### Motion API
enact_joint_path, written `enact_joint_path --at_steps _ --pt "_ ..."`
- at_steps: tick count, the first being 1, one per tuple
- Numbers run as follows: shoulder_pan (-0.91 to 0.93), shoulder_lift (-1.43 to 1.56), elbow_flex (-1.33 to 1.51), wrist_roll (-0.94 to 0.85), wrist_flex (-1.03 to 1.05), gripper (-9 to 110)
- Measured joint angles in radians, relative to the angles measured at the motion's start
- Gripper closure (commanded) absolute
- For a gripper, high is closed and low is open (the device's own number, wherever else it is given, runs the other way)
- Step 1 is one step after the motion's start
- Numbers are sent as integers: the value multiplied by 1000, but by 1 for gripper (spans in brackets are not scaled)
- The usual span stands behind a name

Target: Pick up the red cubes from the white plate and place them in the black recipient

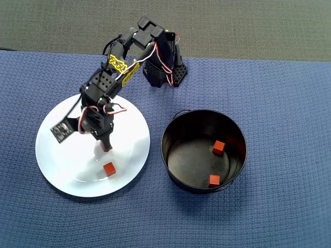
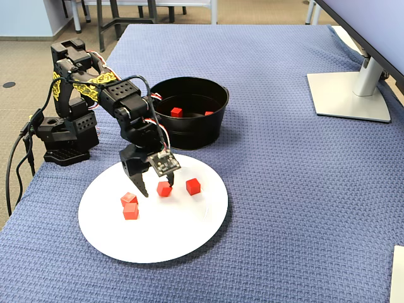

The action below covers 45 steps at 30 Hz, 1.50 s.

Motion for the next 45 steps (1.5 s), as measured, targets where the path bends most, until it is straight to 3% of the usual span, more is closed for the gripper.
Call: enact_joint_path --at_steps 10,12,16,22,28,35,40,45 --pt "-35 2 54 15 -9 81" --pt "-37 2 61 21 -18 83" --pt "-48 2 77 43 -40 100" --pt "-52 2 78 114 -63 101" --pt "-72 89 77 278 -57 101" --pt "-144 396 77 537 71 102" --pt "-278 600 61 779 141 102" --pt "-468 554 -126 908 255 102"
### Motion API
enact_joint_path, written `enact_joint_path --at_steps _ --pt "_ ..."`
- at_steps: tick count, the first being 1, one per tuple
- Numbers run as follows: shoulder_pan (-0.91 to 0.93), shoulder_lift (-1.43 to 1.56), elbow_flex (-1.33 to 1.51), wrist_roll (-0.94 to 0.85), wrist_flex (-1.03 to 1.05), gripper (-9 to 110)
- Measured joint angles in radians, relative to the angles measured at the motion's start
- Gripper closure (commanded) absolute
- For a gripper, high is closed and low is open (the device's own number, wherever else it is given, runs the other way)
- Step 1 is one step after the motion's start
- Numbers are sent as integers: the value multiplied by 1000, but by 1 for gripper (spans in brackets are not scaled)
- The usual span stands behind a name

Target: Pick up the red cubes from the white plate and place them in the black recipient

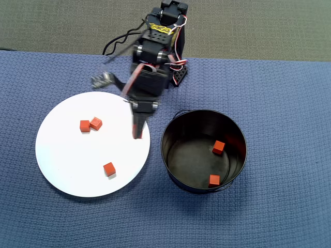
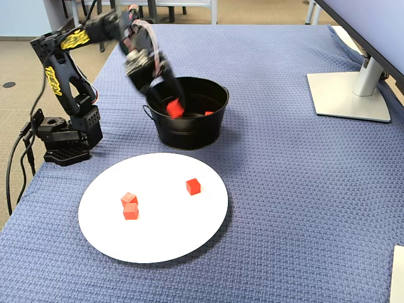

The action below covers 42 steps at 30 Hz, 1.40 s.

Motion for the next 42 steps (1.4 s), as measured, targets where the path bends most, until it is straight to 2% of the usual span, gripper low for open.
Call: enact_joint_path --at_steps 6,7,8,9,11,13,18,25,29,34,42 --pt "-273 -175 -264 124 137 99" --pt "-321 -192 -281 137 152 91" --pt "-368 -206 -287 140 166 77" --pt "-416 -213 -288 140 181 71" --pt "-505 -213 -273 121 190 68" --pt "-512 -212 -270 112 189 66" --pt "-362 -236 -268 29 189 74" --pt "21 -356 -270 -201 130 71" --pt "183 -449 -270 -304 71 72" --pt "273 -541 -270 -339 6 73" --pt "298 -684 -270 -407 -60 74"
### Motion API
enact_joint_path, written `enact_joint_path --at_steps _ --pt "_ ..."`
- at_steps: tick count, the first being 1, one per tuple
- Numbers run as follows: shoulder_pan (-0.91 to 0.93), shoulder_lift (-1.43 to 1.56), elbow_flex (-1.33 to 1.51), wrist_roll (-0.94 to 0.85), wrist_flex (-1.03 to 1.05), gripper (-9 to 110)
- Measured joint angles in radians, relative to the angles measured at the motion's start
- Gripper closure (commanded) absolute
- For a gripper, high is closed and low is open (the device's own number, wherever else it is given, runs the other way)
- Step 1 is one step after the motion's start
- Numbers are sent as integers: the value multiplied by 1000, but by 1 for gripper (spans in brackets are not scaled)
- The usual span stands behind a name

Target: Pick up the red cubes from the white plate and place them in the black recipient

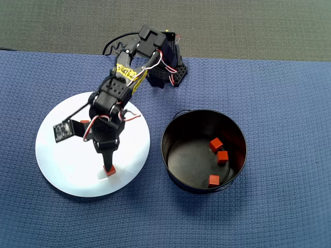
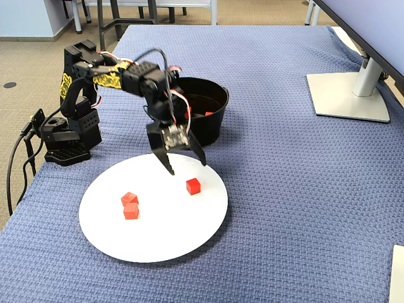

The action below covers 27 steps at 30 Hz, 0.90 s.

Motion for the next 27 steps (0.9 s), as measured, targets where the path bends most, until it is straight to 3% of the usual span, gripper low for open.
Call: enact_joint_path --at_steps 27 --pt "-75 -147 9 -77 -141 81"
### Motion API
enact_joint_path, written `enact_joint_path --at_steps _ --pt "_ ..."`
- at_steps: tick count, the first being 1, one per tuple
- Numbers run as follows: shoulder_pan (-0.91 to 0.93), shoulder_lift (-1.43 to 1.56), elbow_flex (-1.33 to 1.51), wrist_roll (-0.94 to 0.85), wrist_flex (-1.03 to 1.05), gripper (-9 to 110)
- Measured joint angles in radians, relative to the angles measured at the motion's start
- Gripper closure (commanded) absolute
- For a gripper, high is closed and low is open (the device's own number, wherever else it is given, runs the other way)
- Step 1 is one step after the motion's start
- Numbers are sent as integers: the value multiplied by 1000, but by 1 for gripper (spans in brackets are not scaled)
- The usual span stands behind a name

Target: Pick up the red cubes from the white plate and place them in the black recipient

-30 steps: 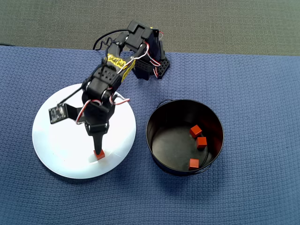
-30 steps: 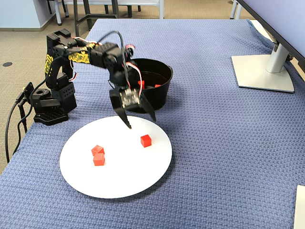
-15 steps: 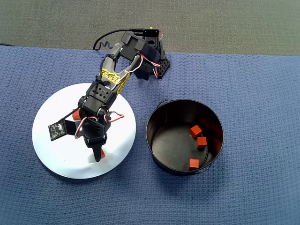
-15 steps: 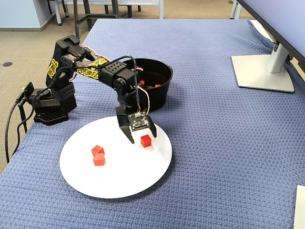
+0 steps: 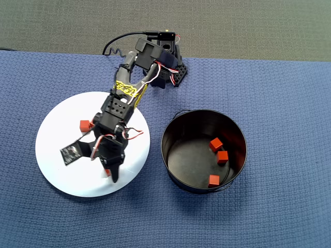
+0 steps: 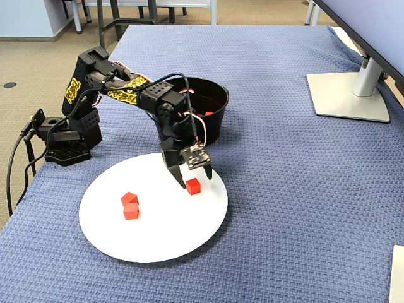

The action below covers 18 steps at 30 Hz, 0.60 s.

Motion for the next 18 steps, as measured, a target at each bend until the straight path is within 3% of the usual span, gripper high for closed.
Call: enact_joint_path --at_steps 14,16,18 --pt "-14 5 46 -69 -34 88" --pt "-14 5 46 -69 -34 100" --pt "-14 3 46 -69 -34 101"
